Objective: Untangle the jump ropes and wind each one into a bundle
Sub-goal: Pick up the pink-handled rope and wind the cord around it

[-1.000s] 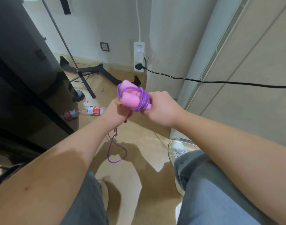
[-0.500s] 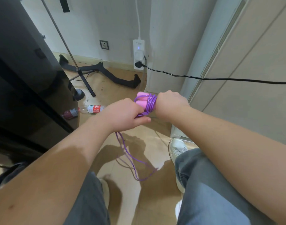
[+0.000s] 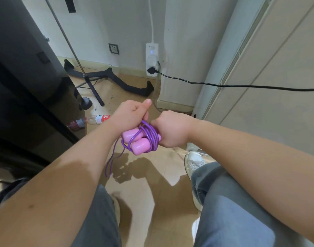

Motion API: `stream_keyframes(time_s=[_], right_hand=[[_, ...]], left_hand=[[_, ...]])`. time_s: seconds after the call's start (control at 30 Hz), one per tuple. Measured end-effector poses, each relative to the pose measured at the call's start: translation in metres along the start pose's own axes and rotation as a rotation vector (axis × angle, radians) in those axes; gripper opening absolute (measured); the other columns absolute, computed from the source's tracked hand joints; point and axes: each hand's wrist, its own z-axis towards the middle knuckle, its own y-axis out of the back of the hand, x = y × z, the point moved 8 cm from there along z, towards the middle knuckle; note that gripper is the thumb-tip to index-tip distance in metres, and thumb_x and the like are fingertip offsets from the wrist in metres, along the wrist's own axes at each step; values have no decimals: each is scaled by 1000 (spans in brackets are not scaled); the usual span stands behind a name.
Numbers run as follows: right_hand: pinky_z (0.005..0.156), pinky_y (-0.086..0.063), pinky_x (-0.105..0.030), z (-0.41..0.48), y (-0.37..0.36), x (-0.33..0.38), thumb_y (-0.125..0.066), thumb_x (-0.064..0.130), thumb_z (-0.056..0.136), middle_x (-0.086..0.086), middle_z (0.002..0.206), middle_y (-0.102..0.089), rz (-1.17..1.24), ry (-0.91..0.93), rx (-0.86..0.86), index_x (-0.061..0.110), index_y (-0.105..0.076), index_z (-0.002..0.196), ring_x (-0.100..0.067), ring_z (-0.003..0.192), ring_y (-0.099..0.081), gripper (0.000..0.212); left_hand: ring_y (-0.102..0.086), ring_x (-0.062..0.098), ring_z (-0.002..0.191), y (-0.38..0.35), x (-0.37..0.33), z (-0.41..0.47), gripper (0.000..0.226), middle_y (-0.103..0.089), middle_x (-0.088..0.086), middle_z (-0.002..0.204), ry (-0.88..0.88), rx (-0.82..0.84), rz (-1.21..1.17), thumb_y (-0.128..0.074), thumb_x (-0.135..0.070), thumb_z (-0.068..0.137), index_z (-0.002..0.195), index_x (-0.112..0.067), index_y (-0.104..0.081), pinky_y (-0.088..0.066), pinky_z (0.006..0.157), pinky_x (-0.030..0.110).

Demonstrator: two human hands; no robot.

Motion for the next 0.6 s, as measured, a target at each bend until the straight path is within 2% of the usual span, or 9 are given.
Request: stream_keyframes(time_s=[0.07, 0.1, 0.13, 0.2, 0.27, 0.33, 0.43, 0.5, 0.6], right_hand=[[61, -38, -31, -2, 7, -4, -57, 29, 87, 7, 59, -47, 130, -38, -88, 18, -52, 79, -27, 60, -49, 15], [62, -42, -32, -3, 12, -8, -58, 29, 86, 4, 61, -53, 192, -66, -150, 16, -56, 80, -28, 62, -53, 15], [63, -47, -33, -4, 19, -13, -60, 30, 86, 2, 64, -59, 235, -101, -218, 15, -60, 82, -28, 64, -56, 15], [70, -52, -35, -6, 28, -27, -58, 32, 85, -3, 74, -68, 276, -216, -332, 16, -64, 88, -31, 71, -61, 17], [73, -52, -37, -8, 34, -44, -52, 32, 83, -5, 80, -69, 258, -360, -407, 18, -61, 85, -37, 77, -61, 16], [68, -47, -35, -9, 34, -60, -49, 31, 81, -3, 76, -65, 186, -500, -414, 19, -57, 83, -38, 75, -56, 14], [66, -37, -33, -10, 27, -79, -49, 24, 84, -2, 72, -55, 122, -661, -355, 19, -53, 83, -35, 71, -49, 6], [65, -39, -32, -16, 24, -87, -51, 21, 81, -2, 69, -50, 103, -736, -313, 17, -53, 85, -35, 71, -51, 6], [67, -42, -33, -20, 19, -88, -56, 17, 83, -1, 70, -42, 48, -778, -191, 17, -51, 90, -33, 77, -51, 8]], left_hand=[[-52, 11, 51, -1, 19, -2, 54, -53, -7, 52, 173, 44, -147, -40, -45, 104, 62, -16, -55, -47, 61, 27], [-55, 8, 52, -2, 27, -5, 41, -54, -8, 58, 241, 67, -257, -45, -37, 104, 68, -20, -54, -49, 58, 24], [-56, 3, 52, -2, 29, -8, 29, -56, -11, 64, 254, 88, -325, -49, -22, 104, 75, -24, -55, -49, 55, 20], [-50, 7, 47, -4, 27, -11, 30, -54, -7, 61, 212, 101, -310, -44, -7, 100, 76, -21, -55, -42, 47, 22], [-39, 16, 43, -15, 25, -12, 35, -47, 0, 51, 252, 116, -324, -36, -23, 102, 73, -12, -53, -31, 45, 23], [-36, 14, 42, -31, 24, -18, 48, -46, 2, 54, 380, 172, -380, -29, -45, 104, 84, -11, -56, -28, 43, 21], [-36, 12, 40, -52, 28, -33, 60, -47, 3, 57, 517, 348, -330, -21, -56, 103, 94, -11, -60, -29, 40, 18], [-39, 13, 43, -58, 20, -39, 61, -49, 2, 58, 454, 430, -195, -20, -56, 103, 91, -13, -62, -31, 43, 20], [-51, 13, 58, -53, -11, -34, 51, -56, -2, 67, 116, 412, 113, -26, -48, 105, 89, -18, -65, -38, 56, 26]])
